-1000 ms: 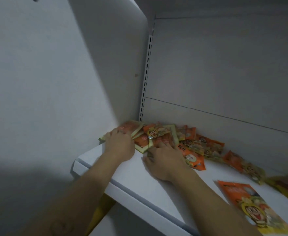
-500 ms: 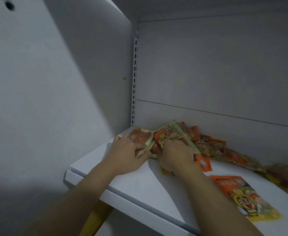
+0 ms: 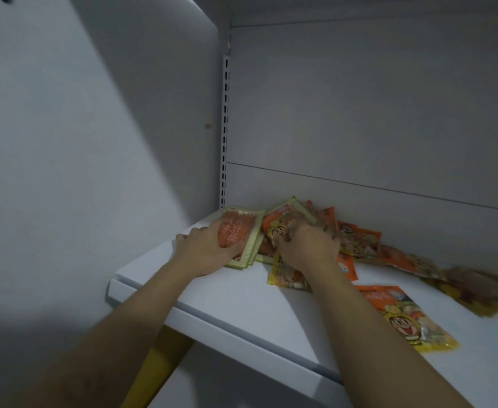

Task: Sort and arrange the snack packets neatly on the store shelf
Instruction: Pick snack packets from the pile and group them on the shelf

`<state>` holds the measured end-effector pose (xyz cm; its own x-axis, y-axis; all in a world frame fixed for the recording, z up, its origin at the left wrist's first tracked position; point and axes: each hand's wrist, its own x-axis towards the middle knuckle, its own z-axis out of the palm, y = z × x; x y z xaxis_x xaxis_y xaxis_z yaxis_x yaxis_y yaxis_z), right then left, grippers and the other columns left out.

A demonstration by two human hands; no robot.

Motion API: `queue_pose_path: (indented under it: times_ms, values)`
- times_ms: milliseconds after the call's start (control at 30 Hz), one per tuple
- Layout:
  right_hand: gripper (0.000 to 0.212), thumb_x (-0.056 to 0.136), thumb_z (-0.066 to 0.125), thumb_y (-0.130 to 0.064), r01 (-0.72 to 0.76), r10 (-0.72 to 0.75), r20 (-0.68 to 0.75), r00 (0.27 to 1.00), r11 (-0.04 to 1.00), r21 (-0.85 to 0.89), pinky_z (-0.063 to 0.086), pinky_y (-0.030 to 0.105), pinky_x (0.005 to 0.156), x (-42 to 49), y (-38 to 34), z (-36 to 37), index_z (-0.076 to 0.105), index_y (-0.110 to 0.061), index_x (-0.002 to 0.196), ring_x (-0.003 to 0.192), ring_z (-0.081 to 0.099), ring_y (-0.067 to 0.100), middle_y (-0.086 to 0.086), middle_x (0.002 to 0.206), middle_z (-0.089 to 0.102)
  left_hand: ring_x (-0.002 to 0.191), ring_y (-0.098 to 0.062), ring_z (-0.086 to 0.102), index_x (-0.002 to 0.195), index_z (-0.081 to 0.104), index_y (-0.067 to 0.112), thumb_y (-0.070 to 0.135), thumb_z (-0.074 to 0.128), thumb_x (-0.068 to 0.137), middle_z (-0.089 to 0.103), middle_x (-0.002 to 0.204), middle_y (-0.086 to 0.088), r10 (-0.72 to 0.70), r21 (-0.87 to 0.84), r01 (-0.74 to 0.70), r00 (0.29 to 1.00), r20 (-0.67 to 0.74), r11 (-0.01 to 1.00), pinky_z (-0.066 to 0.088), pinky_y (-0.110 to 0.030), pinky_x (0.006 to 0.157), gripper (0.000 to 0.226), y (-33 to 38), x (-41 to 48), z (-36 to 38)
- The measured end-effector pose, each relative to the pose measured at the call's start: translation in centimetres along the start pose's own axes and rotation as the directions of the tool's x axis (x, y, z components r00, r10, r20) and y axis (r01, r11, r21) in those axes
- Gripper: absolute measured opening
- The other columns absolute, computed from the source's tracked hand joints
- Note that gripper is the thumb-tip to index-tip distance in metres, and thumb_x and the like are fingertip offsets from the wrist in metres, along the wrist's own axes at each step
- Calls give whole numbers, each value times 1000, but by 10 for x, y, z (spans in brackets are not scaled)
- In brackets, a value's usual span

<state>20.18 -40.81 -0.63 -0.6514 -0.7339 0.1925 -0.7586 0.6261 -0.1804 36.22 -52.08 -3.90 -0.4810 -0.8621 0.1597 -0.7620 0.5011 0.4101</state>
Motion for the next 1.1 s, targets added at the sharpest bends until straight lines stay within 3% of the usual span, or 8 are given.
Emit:
queue_pose_path:
  times_ms: [133, 267, 533, 633, 733, 867, 1000, 1100]
  values:
    - [47, 98, 43, -32, -63, 63, 3, 998, 991, 119, 23, 51, 113, 6, 7, -4, 44, -15, 141, 138, 32, 39, 19, 148, 41, 99, -21, 66, 97, 56, 27, 42, 82, 76, 69, 109, 0, -65, -339, 108, 989, 135, 935, 51, -34, 92, 36, 18, 12, -24]
    - [53, 91, 52, -21, -66, 67, -2, 998, 988, 137, 37, 45, 108, 6, 21, -5, 41, -16, 143, 131, 45, 34, 13, 141, 48, 72, -14, 65, 72, 59, 22, 24, 78, 84, 65, 76, 4, -117, -466, 188, 977, 177, 865, 48, -20, 60, 23, 36, 23, -25]
    - [42, 89, 63, -14, -1, 39, -119, 992, 953, 303, 39, 30, 74, 8, 28, 0, 49, -9, 128, 114, 58, 34, 16, 125, 57, 57, -23, 70, 84, 65, 2, 5, 77, 81, 73, 65, -9, -151, -580, 352, 918, 367, 734, 56, -30, 55, 13, 43, 38, -26]
    - [35, 86, 60, -7, 13, 38, -137, 990, 935, 355, 37, 30, 70, 10, 30, -1, 53, -6, 120, 109, 60, 35, 16, 117, 61, 66, -26, 69, 83, 66, 1, 3, 75, 82, 73, 69, -11, -136, -604, 355, 916, 377, 713, 58, -34, 68, 10, 45, 41, -25]
    - [31, 83, 59, -3, 35, 31, -161, 986, 919, 393, 36, 28, 68, 9, 30, 1, 55, -4, 114, 104, 60, 36, 16, 112, 63, 59, -23, 69, 80, 66, 3, -2, 76, 80, 72, 65, -9, -114, -622, 319, 931, 347, 715, 56, -29, 54, 11, 49, 41, -26]
    - [35, 83, 60, -4, 31, 42, -155, 987, 897, 442, 36, 28, 69, 8, 33, 2, 54, -5, 117, 103, 60, 34, 16, 112, 63, 58, -22, 70, 83, 65, 3, 0, 72, 85, 73, 67, -10, -96, -627, 341, 915, 391, 700, 59, -30, 54, 8, 50, 34, -27]
    - [37, 85, 63, -13, 21, 100, -221, 970, 873, 487, 42, 33, 73, 12, 41, -7, 54, -5, 120, 107, 60, 36, 16, 117, 62, 79, -29, 69, 86, 66, 2, -2, 73, 83, 72, 87, -15, -106, -688, 290, 949, 297, 665, 58, -38, 78, 9, 49, 27, -28]
    - [34, 84, 63, -9, 4, 180, -332, 926, 875, 485, 36, 31, 67, 7, 50, -17, 54, -4, 117, 101, 61, 36, 16, 111, 64, 87, -29, 70, 97, 68, 3, -7, 71, 80, 70, 90, -14, -195, -789, 170, 979, 64, 591, 59, -37, 75, 21, 47, 16, -33]
